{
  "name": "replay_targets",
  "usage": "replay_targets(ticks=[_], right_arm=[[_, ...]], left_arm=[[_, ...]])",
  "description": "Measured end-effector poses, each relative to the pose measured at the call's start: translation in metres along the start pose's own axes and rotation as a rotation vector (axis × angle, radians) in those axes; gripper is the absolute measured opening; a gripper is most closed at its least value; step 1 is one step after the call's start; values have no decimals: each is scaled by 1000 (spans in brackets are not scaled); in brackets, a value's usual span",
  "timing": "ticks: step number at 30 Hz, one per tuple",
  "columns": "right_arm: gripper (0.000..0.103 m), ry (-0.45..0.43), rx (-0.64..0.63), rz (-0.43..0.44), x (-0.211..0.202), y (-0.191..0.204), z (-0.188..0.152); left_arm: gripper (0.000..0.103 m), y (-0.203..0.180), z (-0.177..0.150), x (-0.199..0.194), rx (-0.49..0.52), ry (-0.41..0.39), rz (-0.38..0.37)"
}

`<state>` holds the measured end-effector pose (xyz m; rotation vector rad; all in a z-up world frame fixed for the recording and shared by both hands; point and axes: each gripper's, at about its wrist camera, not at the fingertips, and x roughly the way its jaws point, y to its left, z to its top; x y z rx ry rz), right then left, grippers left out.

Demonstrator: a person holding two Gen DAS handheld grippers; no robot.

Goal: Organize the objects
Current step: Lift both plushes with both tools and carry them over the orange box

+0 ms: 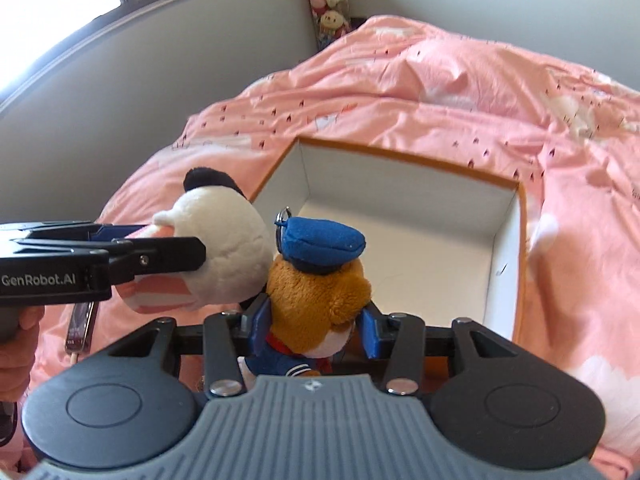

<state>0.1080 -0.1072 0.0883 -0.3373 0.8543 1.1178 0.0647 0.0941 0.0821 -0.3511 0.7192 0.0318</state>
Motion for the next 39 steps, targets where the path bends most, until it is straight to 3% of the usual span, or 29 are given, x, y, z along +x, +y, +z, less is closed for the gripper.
replay_targets(ticks=[6, 12, 17, 24, 30, 39], right_arm=[[47, -76, 2, -44, -6, -14, 29], [47, -89, 52, -83, 17, -37, 51], [47, -3, 119, -49, 57, -58, 49], [47, 176, 221, 44, 122, -81, 39], [47, 281, 264, 101, 160, -87, 40], [48, 359, 272, 118, 196, -85, 38]], left_arm=[[62, -2, 28, 11, 0, -70, 12], [62, 12, 38, 55, 7, -9, 38], [62, 7, 18, 89, 136, 49, 90], [62, -6, -5, 118, 336, 70, 150], [62, -7, -13, 138, 391, 127, 191], [66, -3, -17, 150, 403, 263, 166]])
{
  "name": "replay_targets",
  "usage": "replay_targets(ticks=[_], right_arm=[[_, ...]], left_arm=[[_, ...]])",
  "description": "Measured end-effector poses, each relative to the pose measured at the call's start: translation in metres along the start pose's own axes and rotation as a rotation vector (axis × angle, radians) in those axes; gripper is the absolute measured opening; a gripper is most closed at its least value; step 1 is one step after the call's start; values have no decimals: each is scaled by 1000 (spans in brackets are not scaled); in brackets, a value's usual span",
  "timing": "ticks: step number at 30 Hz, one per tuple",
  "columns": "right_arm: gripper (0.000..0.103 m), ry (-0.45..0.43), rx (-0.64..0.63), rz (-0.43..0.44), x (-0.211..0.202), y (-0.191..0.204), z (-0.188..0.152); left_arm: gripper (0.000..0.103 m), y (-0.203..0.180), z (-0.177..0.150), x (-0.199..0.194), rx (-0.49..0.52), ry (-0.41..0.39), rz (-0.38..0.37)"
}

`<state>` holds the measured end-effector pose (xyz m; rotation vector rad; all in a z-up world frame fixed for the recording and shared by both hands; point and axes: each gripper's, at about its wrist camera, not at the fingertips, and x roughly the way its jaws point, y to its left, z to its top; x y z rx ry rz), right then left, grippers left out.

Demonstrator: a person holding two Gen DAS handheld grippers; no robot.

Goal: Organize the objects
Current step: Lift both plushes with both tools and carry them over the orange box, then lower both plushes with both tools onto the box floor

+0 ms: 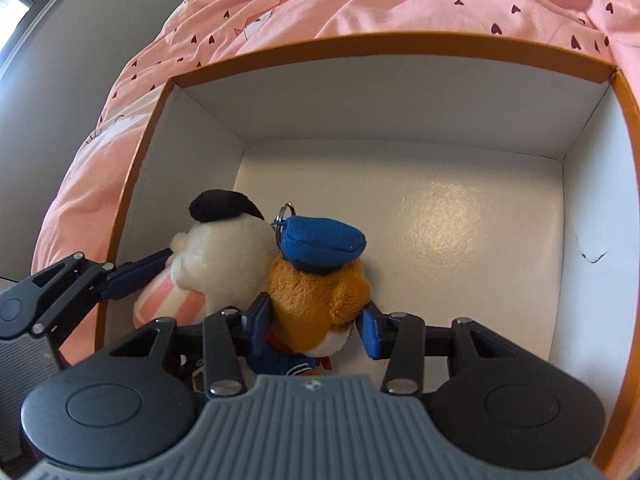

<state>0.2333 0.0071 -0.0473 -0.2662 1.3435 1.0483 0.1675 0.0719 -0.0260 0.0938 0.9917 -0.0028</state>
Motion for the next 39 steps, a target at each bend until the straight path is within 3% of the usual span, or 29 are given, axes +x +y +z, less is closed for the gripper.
replay_targets(ticks=[6, 10, 17, 20, 26, 28, 30, 31, 39], right_arm=[[48, 28, -13, 3, 9, -3, 6], [48, 40, -34, 5, 10, 0, 10], [48, 43, -59, 2, 8, 0, 10], [48, 45, -72, -10, 7, 0, 10], [48, 53, -79, -3, 8, -5, 13], [48, 54, -81, 0, 8, -5, 13], [48, 52, -84, 3, 8, -4, 13], [48, 50, -88, 8, 7, -4, 12], [48, 50, -99, 12, 6, -1, 14]], left_arm=[[67, 26, 11, -11, -39, 66, -117], [67, 36, 28, -15, 3, 84, -131], [67, 27, 44, 18, 168, 136, -112], [62, 28, 49, 32, 175, 191, -148], [44, 36, 53, 36, 115, 212, -183], [34, 36, 54, 34, 102, 207, -179], [12, 37, 56, 30, 90, 182, -177], [8, 36, 57, 28, 89, 171, -171], [13, 37, 61, 29, 106, 176, -151]])
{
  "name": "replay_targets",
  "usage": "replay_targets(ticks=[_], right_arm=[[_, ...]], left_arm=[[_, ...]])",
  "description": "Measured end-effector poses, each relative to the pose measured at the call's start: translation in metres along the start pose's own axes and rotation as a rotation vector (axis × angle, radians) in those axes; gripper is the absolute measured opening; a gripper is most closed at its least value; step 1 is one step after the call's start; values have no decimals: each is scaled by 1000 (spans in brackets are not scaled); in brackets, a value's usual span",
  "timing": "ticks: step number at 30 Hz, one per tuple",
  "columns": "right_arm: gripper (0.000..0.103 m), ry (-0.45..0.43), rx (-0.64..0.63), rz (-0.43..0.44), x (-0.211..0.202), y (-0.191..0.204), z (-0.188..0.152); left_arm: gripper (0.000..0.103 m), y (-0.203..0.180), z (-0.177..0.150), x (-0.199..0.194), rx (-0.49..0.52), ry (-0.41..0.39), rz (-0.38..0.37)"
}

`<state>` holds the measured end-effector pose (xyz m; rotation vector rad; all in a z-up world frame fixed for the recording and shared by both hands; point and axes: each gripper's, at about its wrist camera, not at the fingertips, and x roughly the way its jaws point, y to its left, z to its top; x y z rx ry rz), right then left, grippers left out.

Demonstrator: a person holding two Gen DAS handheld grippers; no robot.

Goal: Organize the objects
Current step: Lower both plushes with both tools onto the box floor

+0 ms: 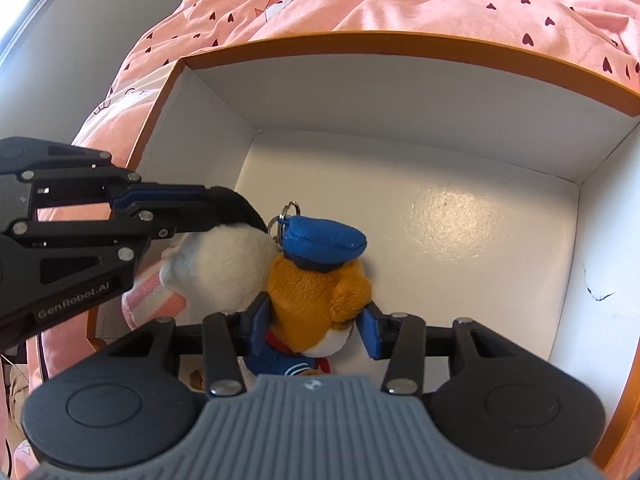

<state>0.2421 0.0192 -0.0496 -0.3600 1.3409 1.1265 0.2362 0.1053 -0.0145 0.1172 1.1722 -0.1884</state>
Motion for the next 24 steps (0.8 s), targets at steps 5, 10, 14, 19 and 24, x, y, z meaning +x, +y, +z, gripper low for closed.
replay_targets(ticks=[5, 10, 14, 19, 24], right_arm=[[48, -2, -12, -1, -1, 1, -1], [48, -2, -15, 2, -1, 0, -2], [48, -11, -13, 11, -3, 0, -1], [48, -17, 15, 38, -12, -4, 4], [48, 36, 29, 42, -10, -7, 10]], left_arm=[[15, 5, 6, 10, -17, 33, 6], [5, 4, 6, 15, -31, 39, 26], [3, 4, 5, 1, -39, -22, 47], [2, 0, 1, -27, -57, -101, 66], [0, -6, -18, -40, -107, -98, 60]])
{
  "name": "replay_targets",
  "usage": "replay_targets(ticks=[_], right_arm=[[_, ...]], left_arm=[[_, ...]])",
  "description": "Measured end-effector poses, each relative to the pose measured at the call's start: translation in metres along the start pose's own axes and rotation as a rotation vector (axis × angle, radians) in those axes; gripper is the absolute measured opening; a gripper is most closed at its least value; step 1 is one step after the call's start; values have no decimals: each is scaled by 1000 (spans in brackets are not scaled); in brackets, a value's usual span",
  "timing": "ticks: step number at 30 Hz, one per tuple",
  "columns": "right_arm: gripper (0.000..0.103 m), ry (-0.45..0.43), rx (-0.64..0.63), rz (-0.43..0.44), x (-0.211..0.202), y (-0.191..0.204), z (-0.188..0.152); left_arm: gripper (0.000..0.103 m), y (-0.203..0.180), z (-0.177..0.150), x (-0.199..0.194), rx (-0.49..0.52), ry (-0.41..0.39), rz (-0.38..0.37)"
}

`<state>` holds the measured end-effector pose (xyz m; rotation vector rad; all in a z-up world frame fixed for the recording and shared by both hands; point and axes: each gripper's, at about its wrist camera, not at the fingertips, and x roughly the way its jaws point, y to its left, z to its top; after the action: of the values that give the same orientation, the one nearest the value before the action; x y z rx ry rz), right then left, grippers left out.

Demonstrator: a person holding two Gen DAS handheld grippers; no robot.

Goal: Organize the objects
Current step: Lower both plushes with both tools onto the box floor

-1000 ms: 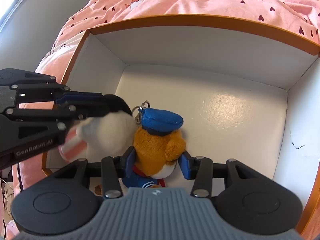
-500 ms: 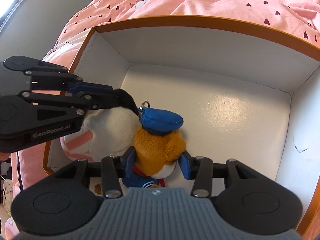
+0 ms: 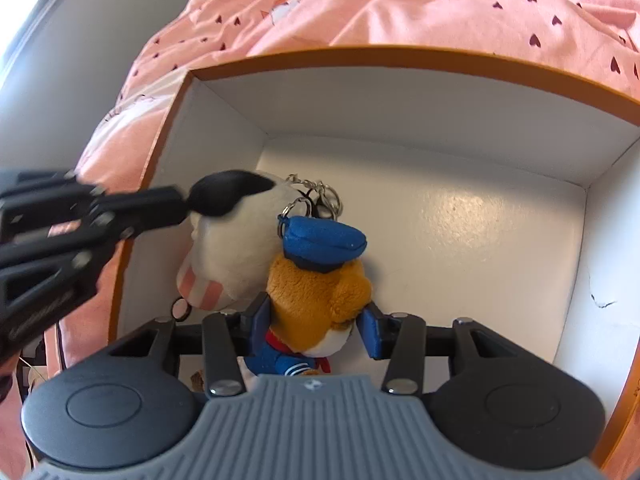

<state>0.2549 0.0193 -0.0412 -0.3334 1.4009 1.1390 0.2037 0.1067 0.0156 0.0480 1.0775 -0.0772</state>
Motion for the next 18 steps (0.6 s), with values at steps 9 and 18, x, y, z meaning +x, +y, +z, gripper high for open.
replay_targets(ticks=[9, 18], right_arm=[[48, 8, 25, -39, 15, 4, 2], [49, -6, 19, -30, 13, 3, 1]], left_arm=[[17, -5, -20, -3, 69, -1, -34], [43, -36, -20, 18, 296, -2, 38]])
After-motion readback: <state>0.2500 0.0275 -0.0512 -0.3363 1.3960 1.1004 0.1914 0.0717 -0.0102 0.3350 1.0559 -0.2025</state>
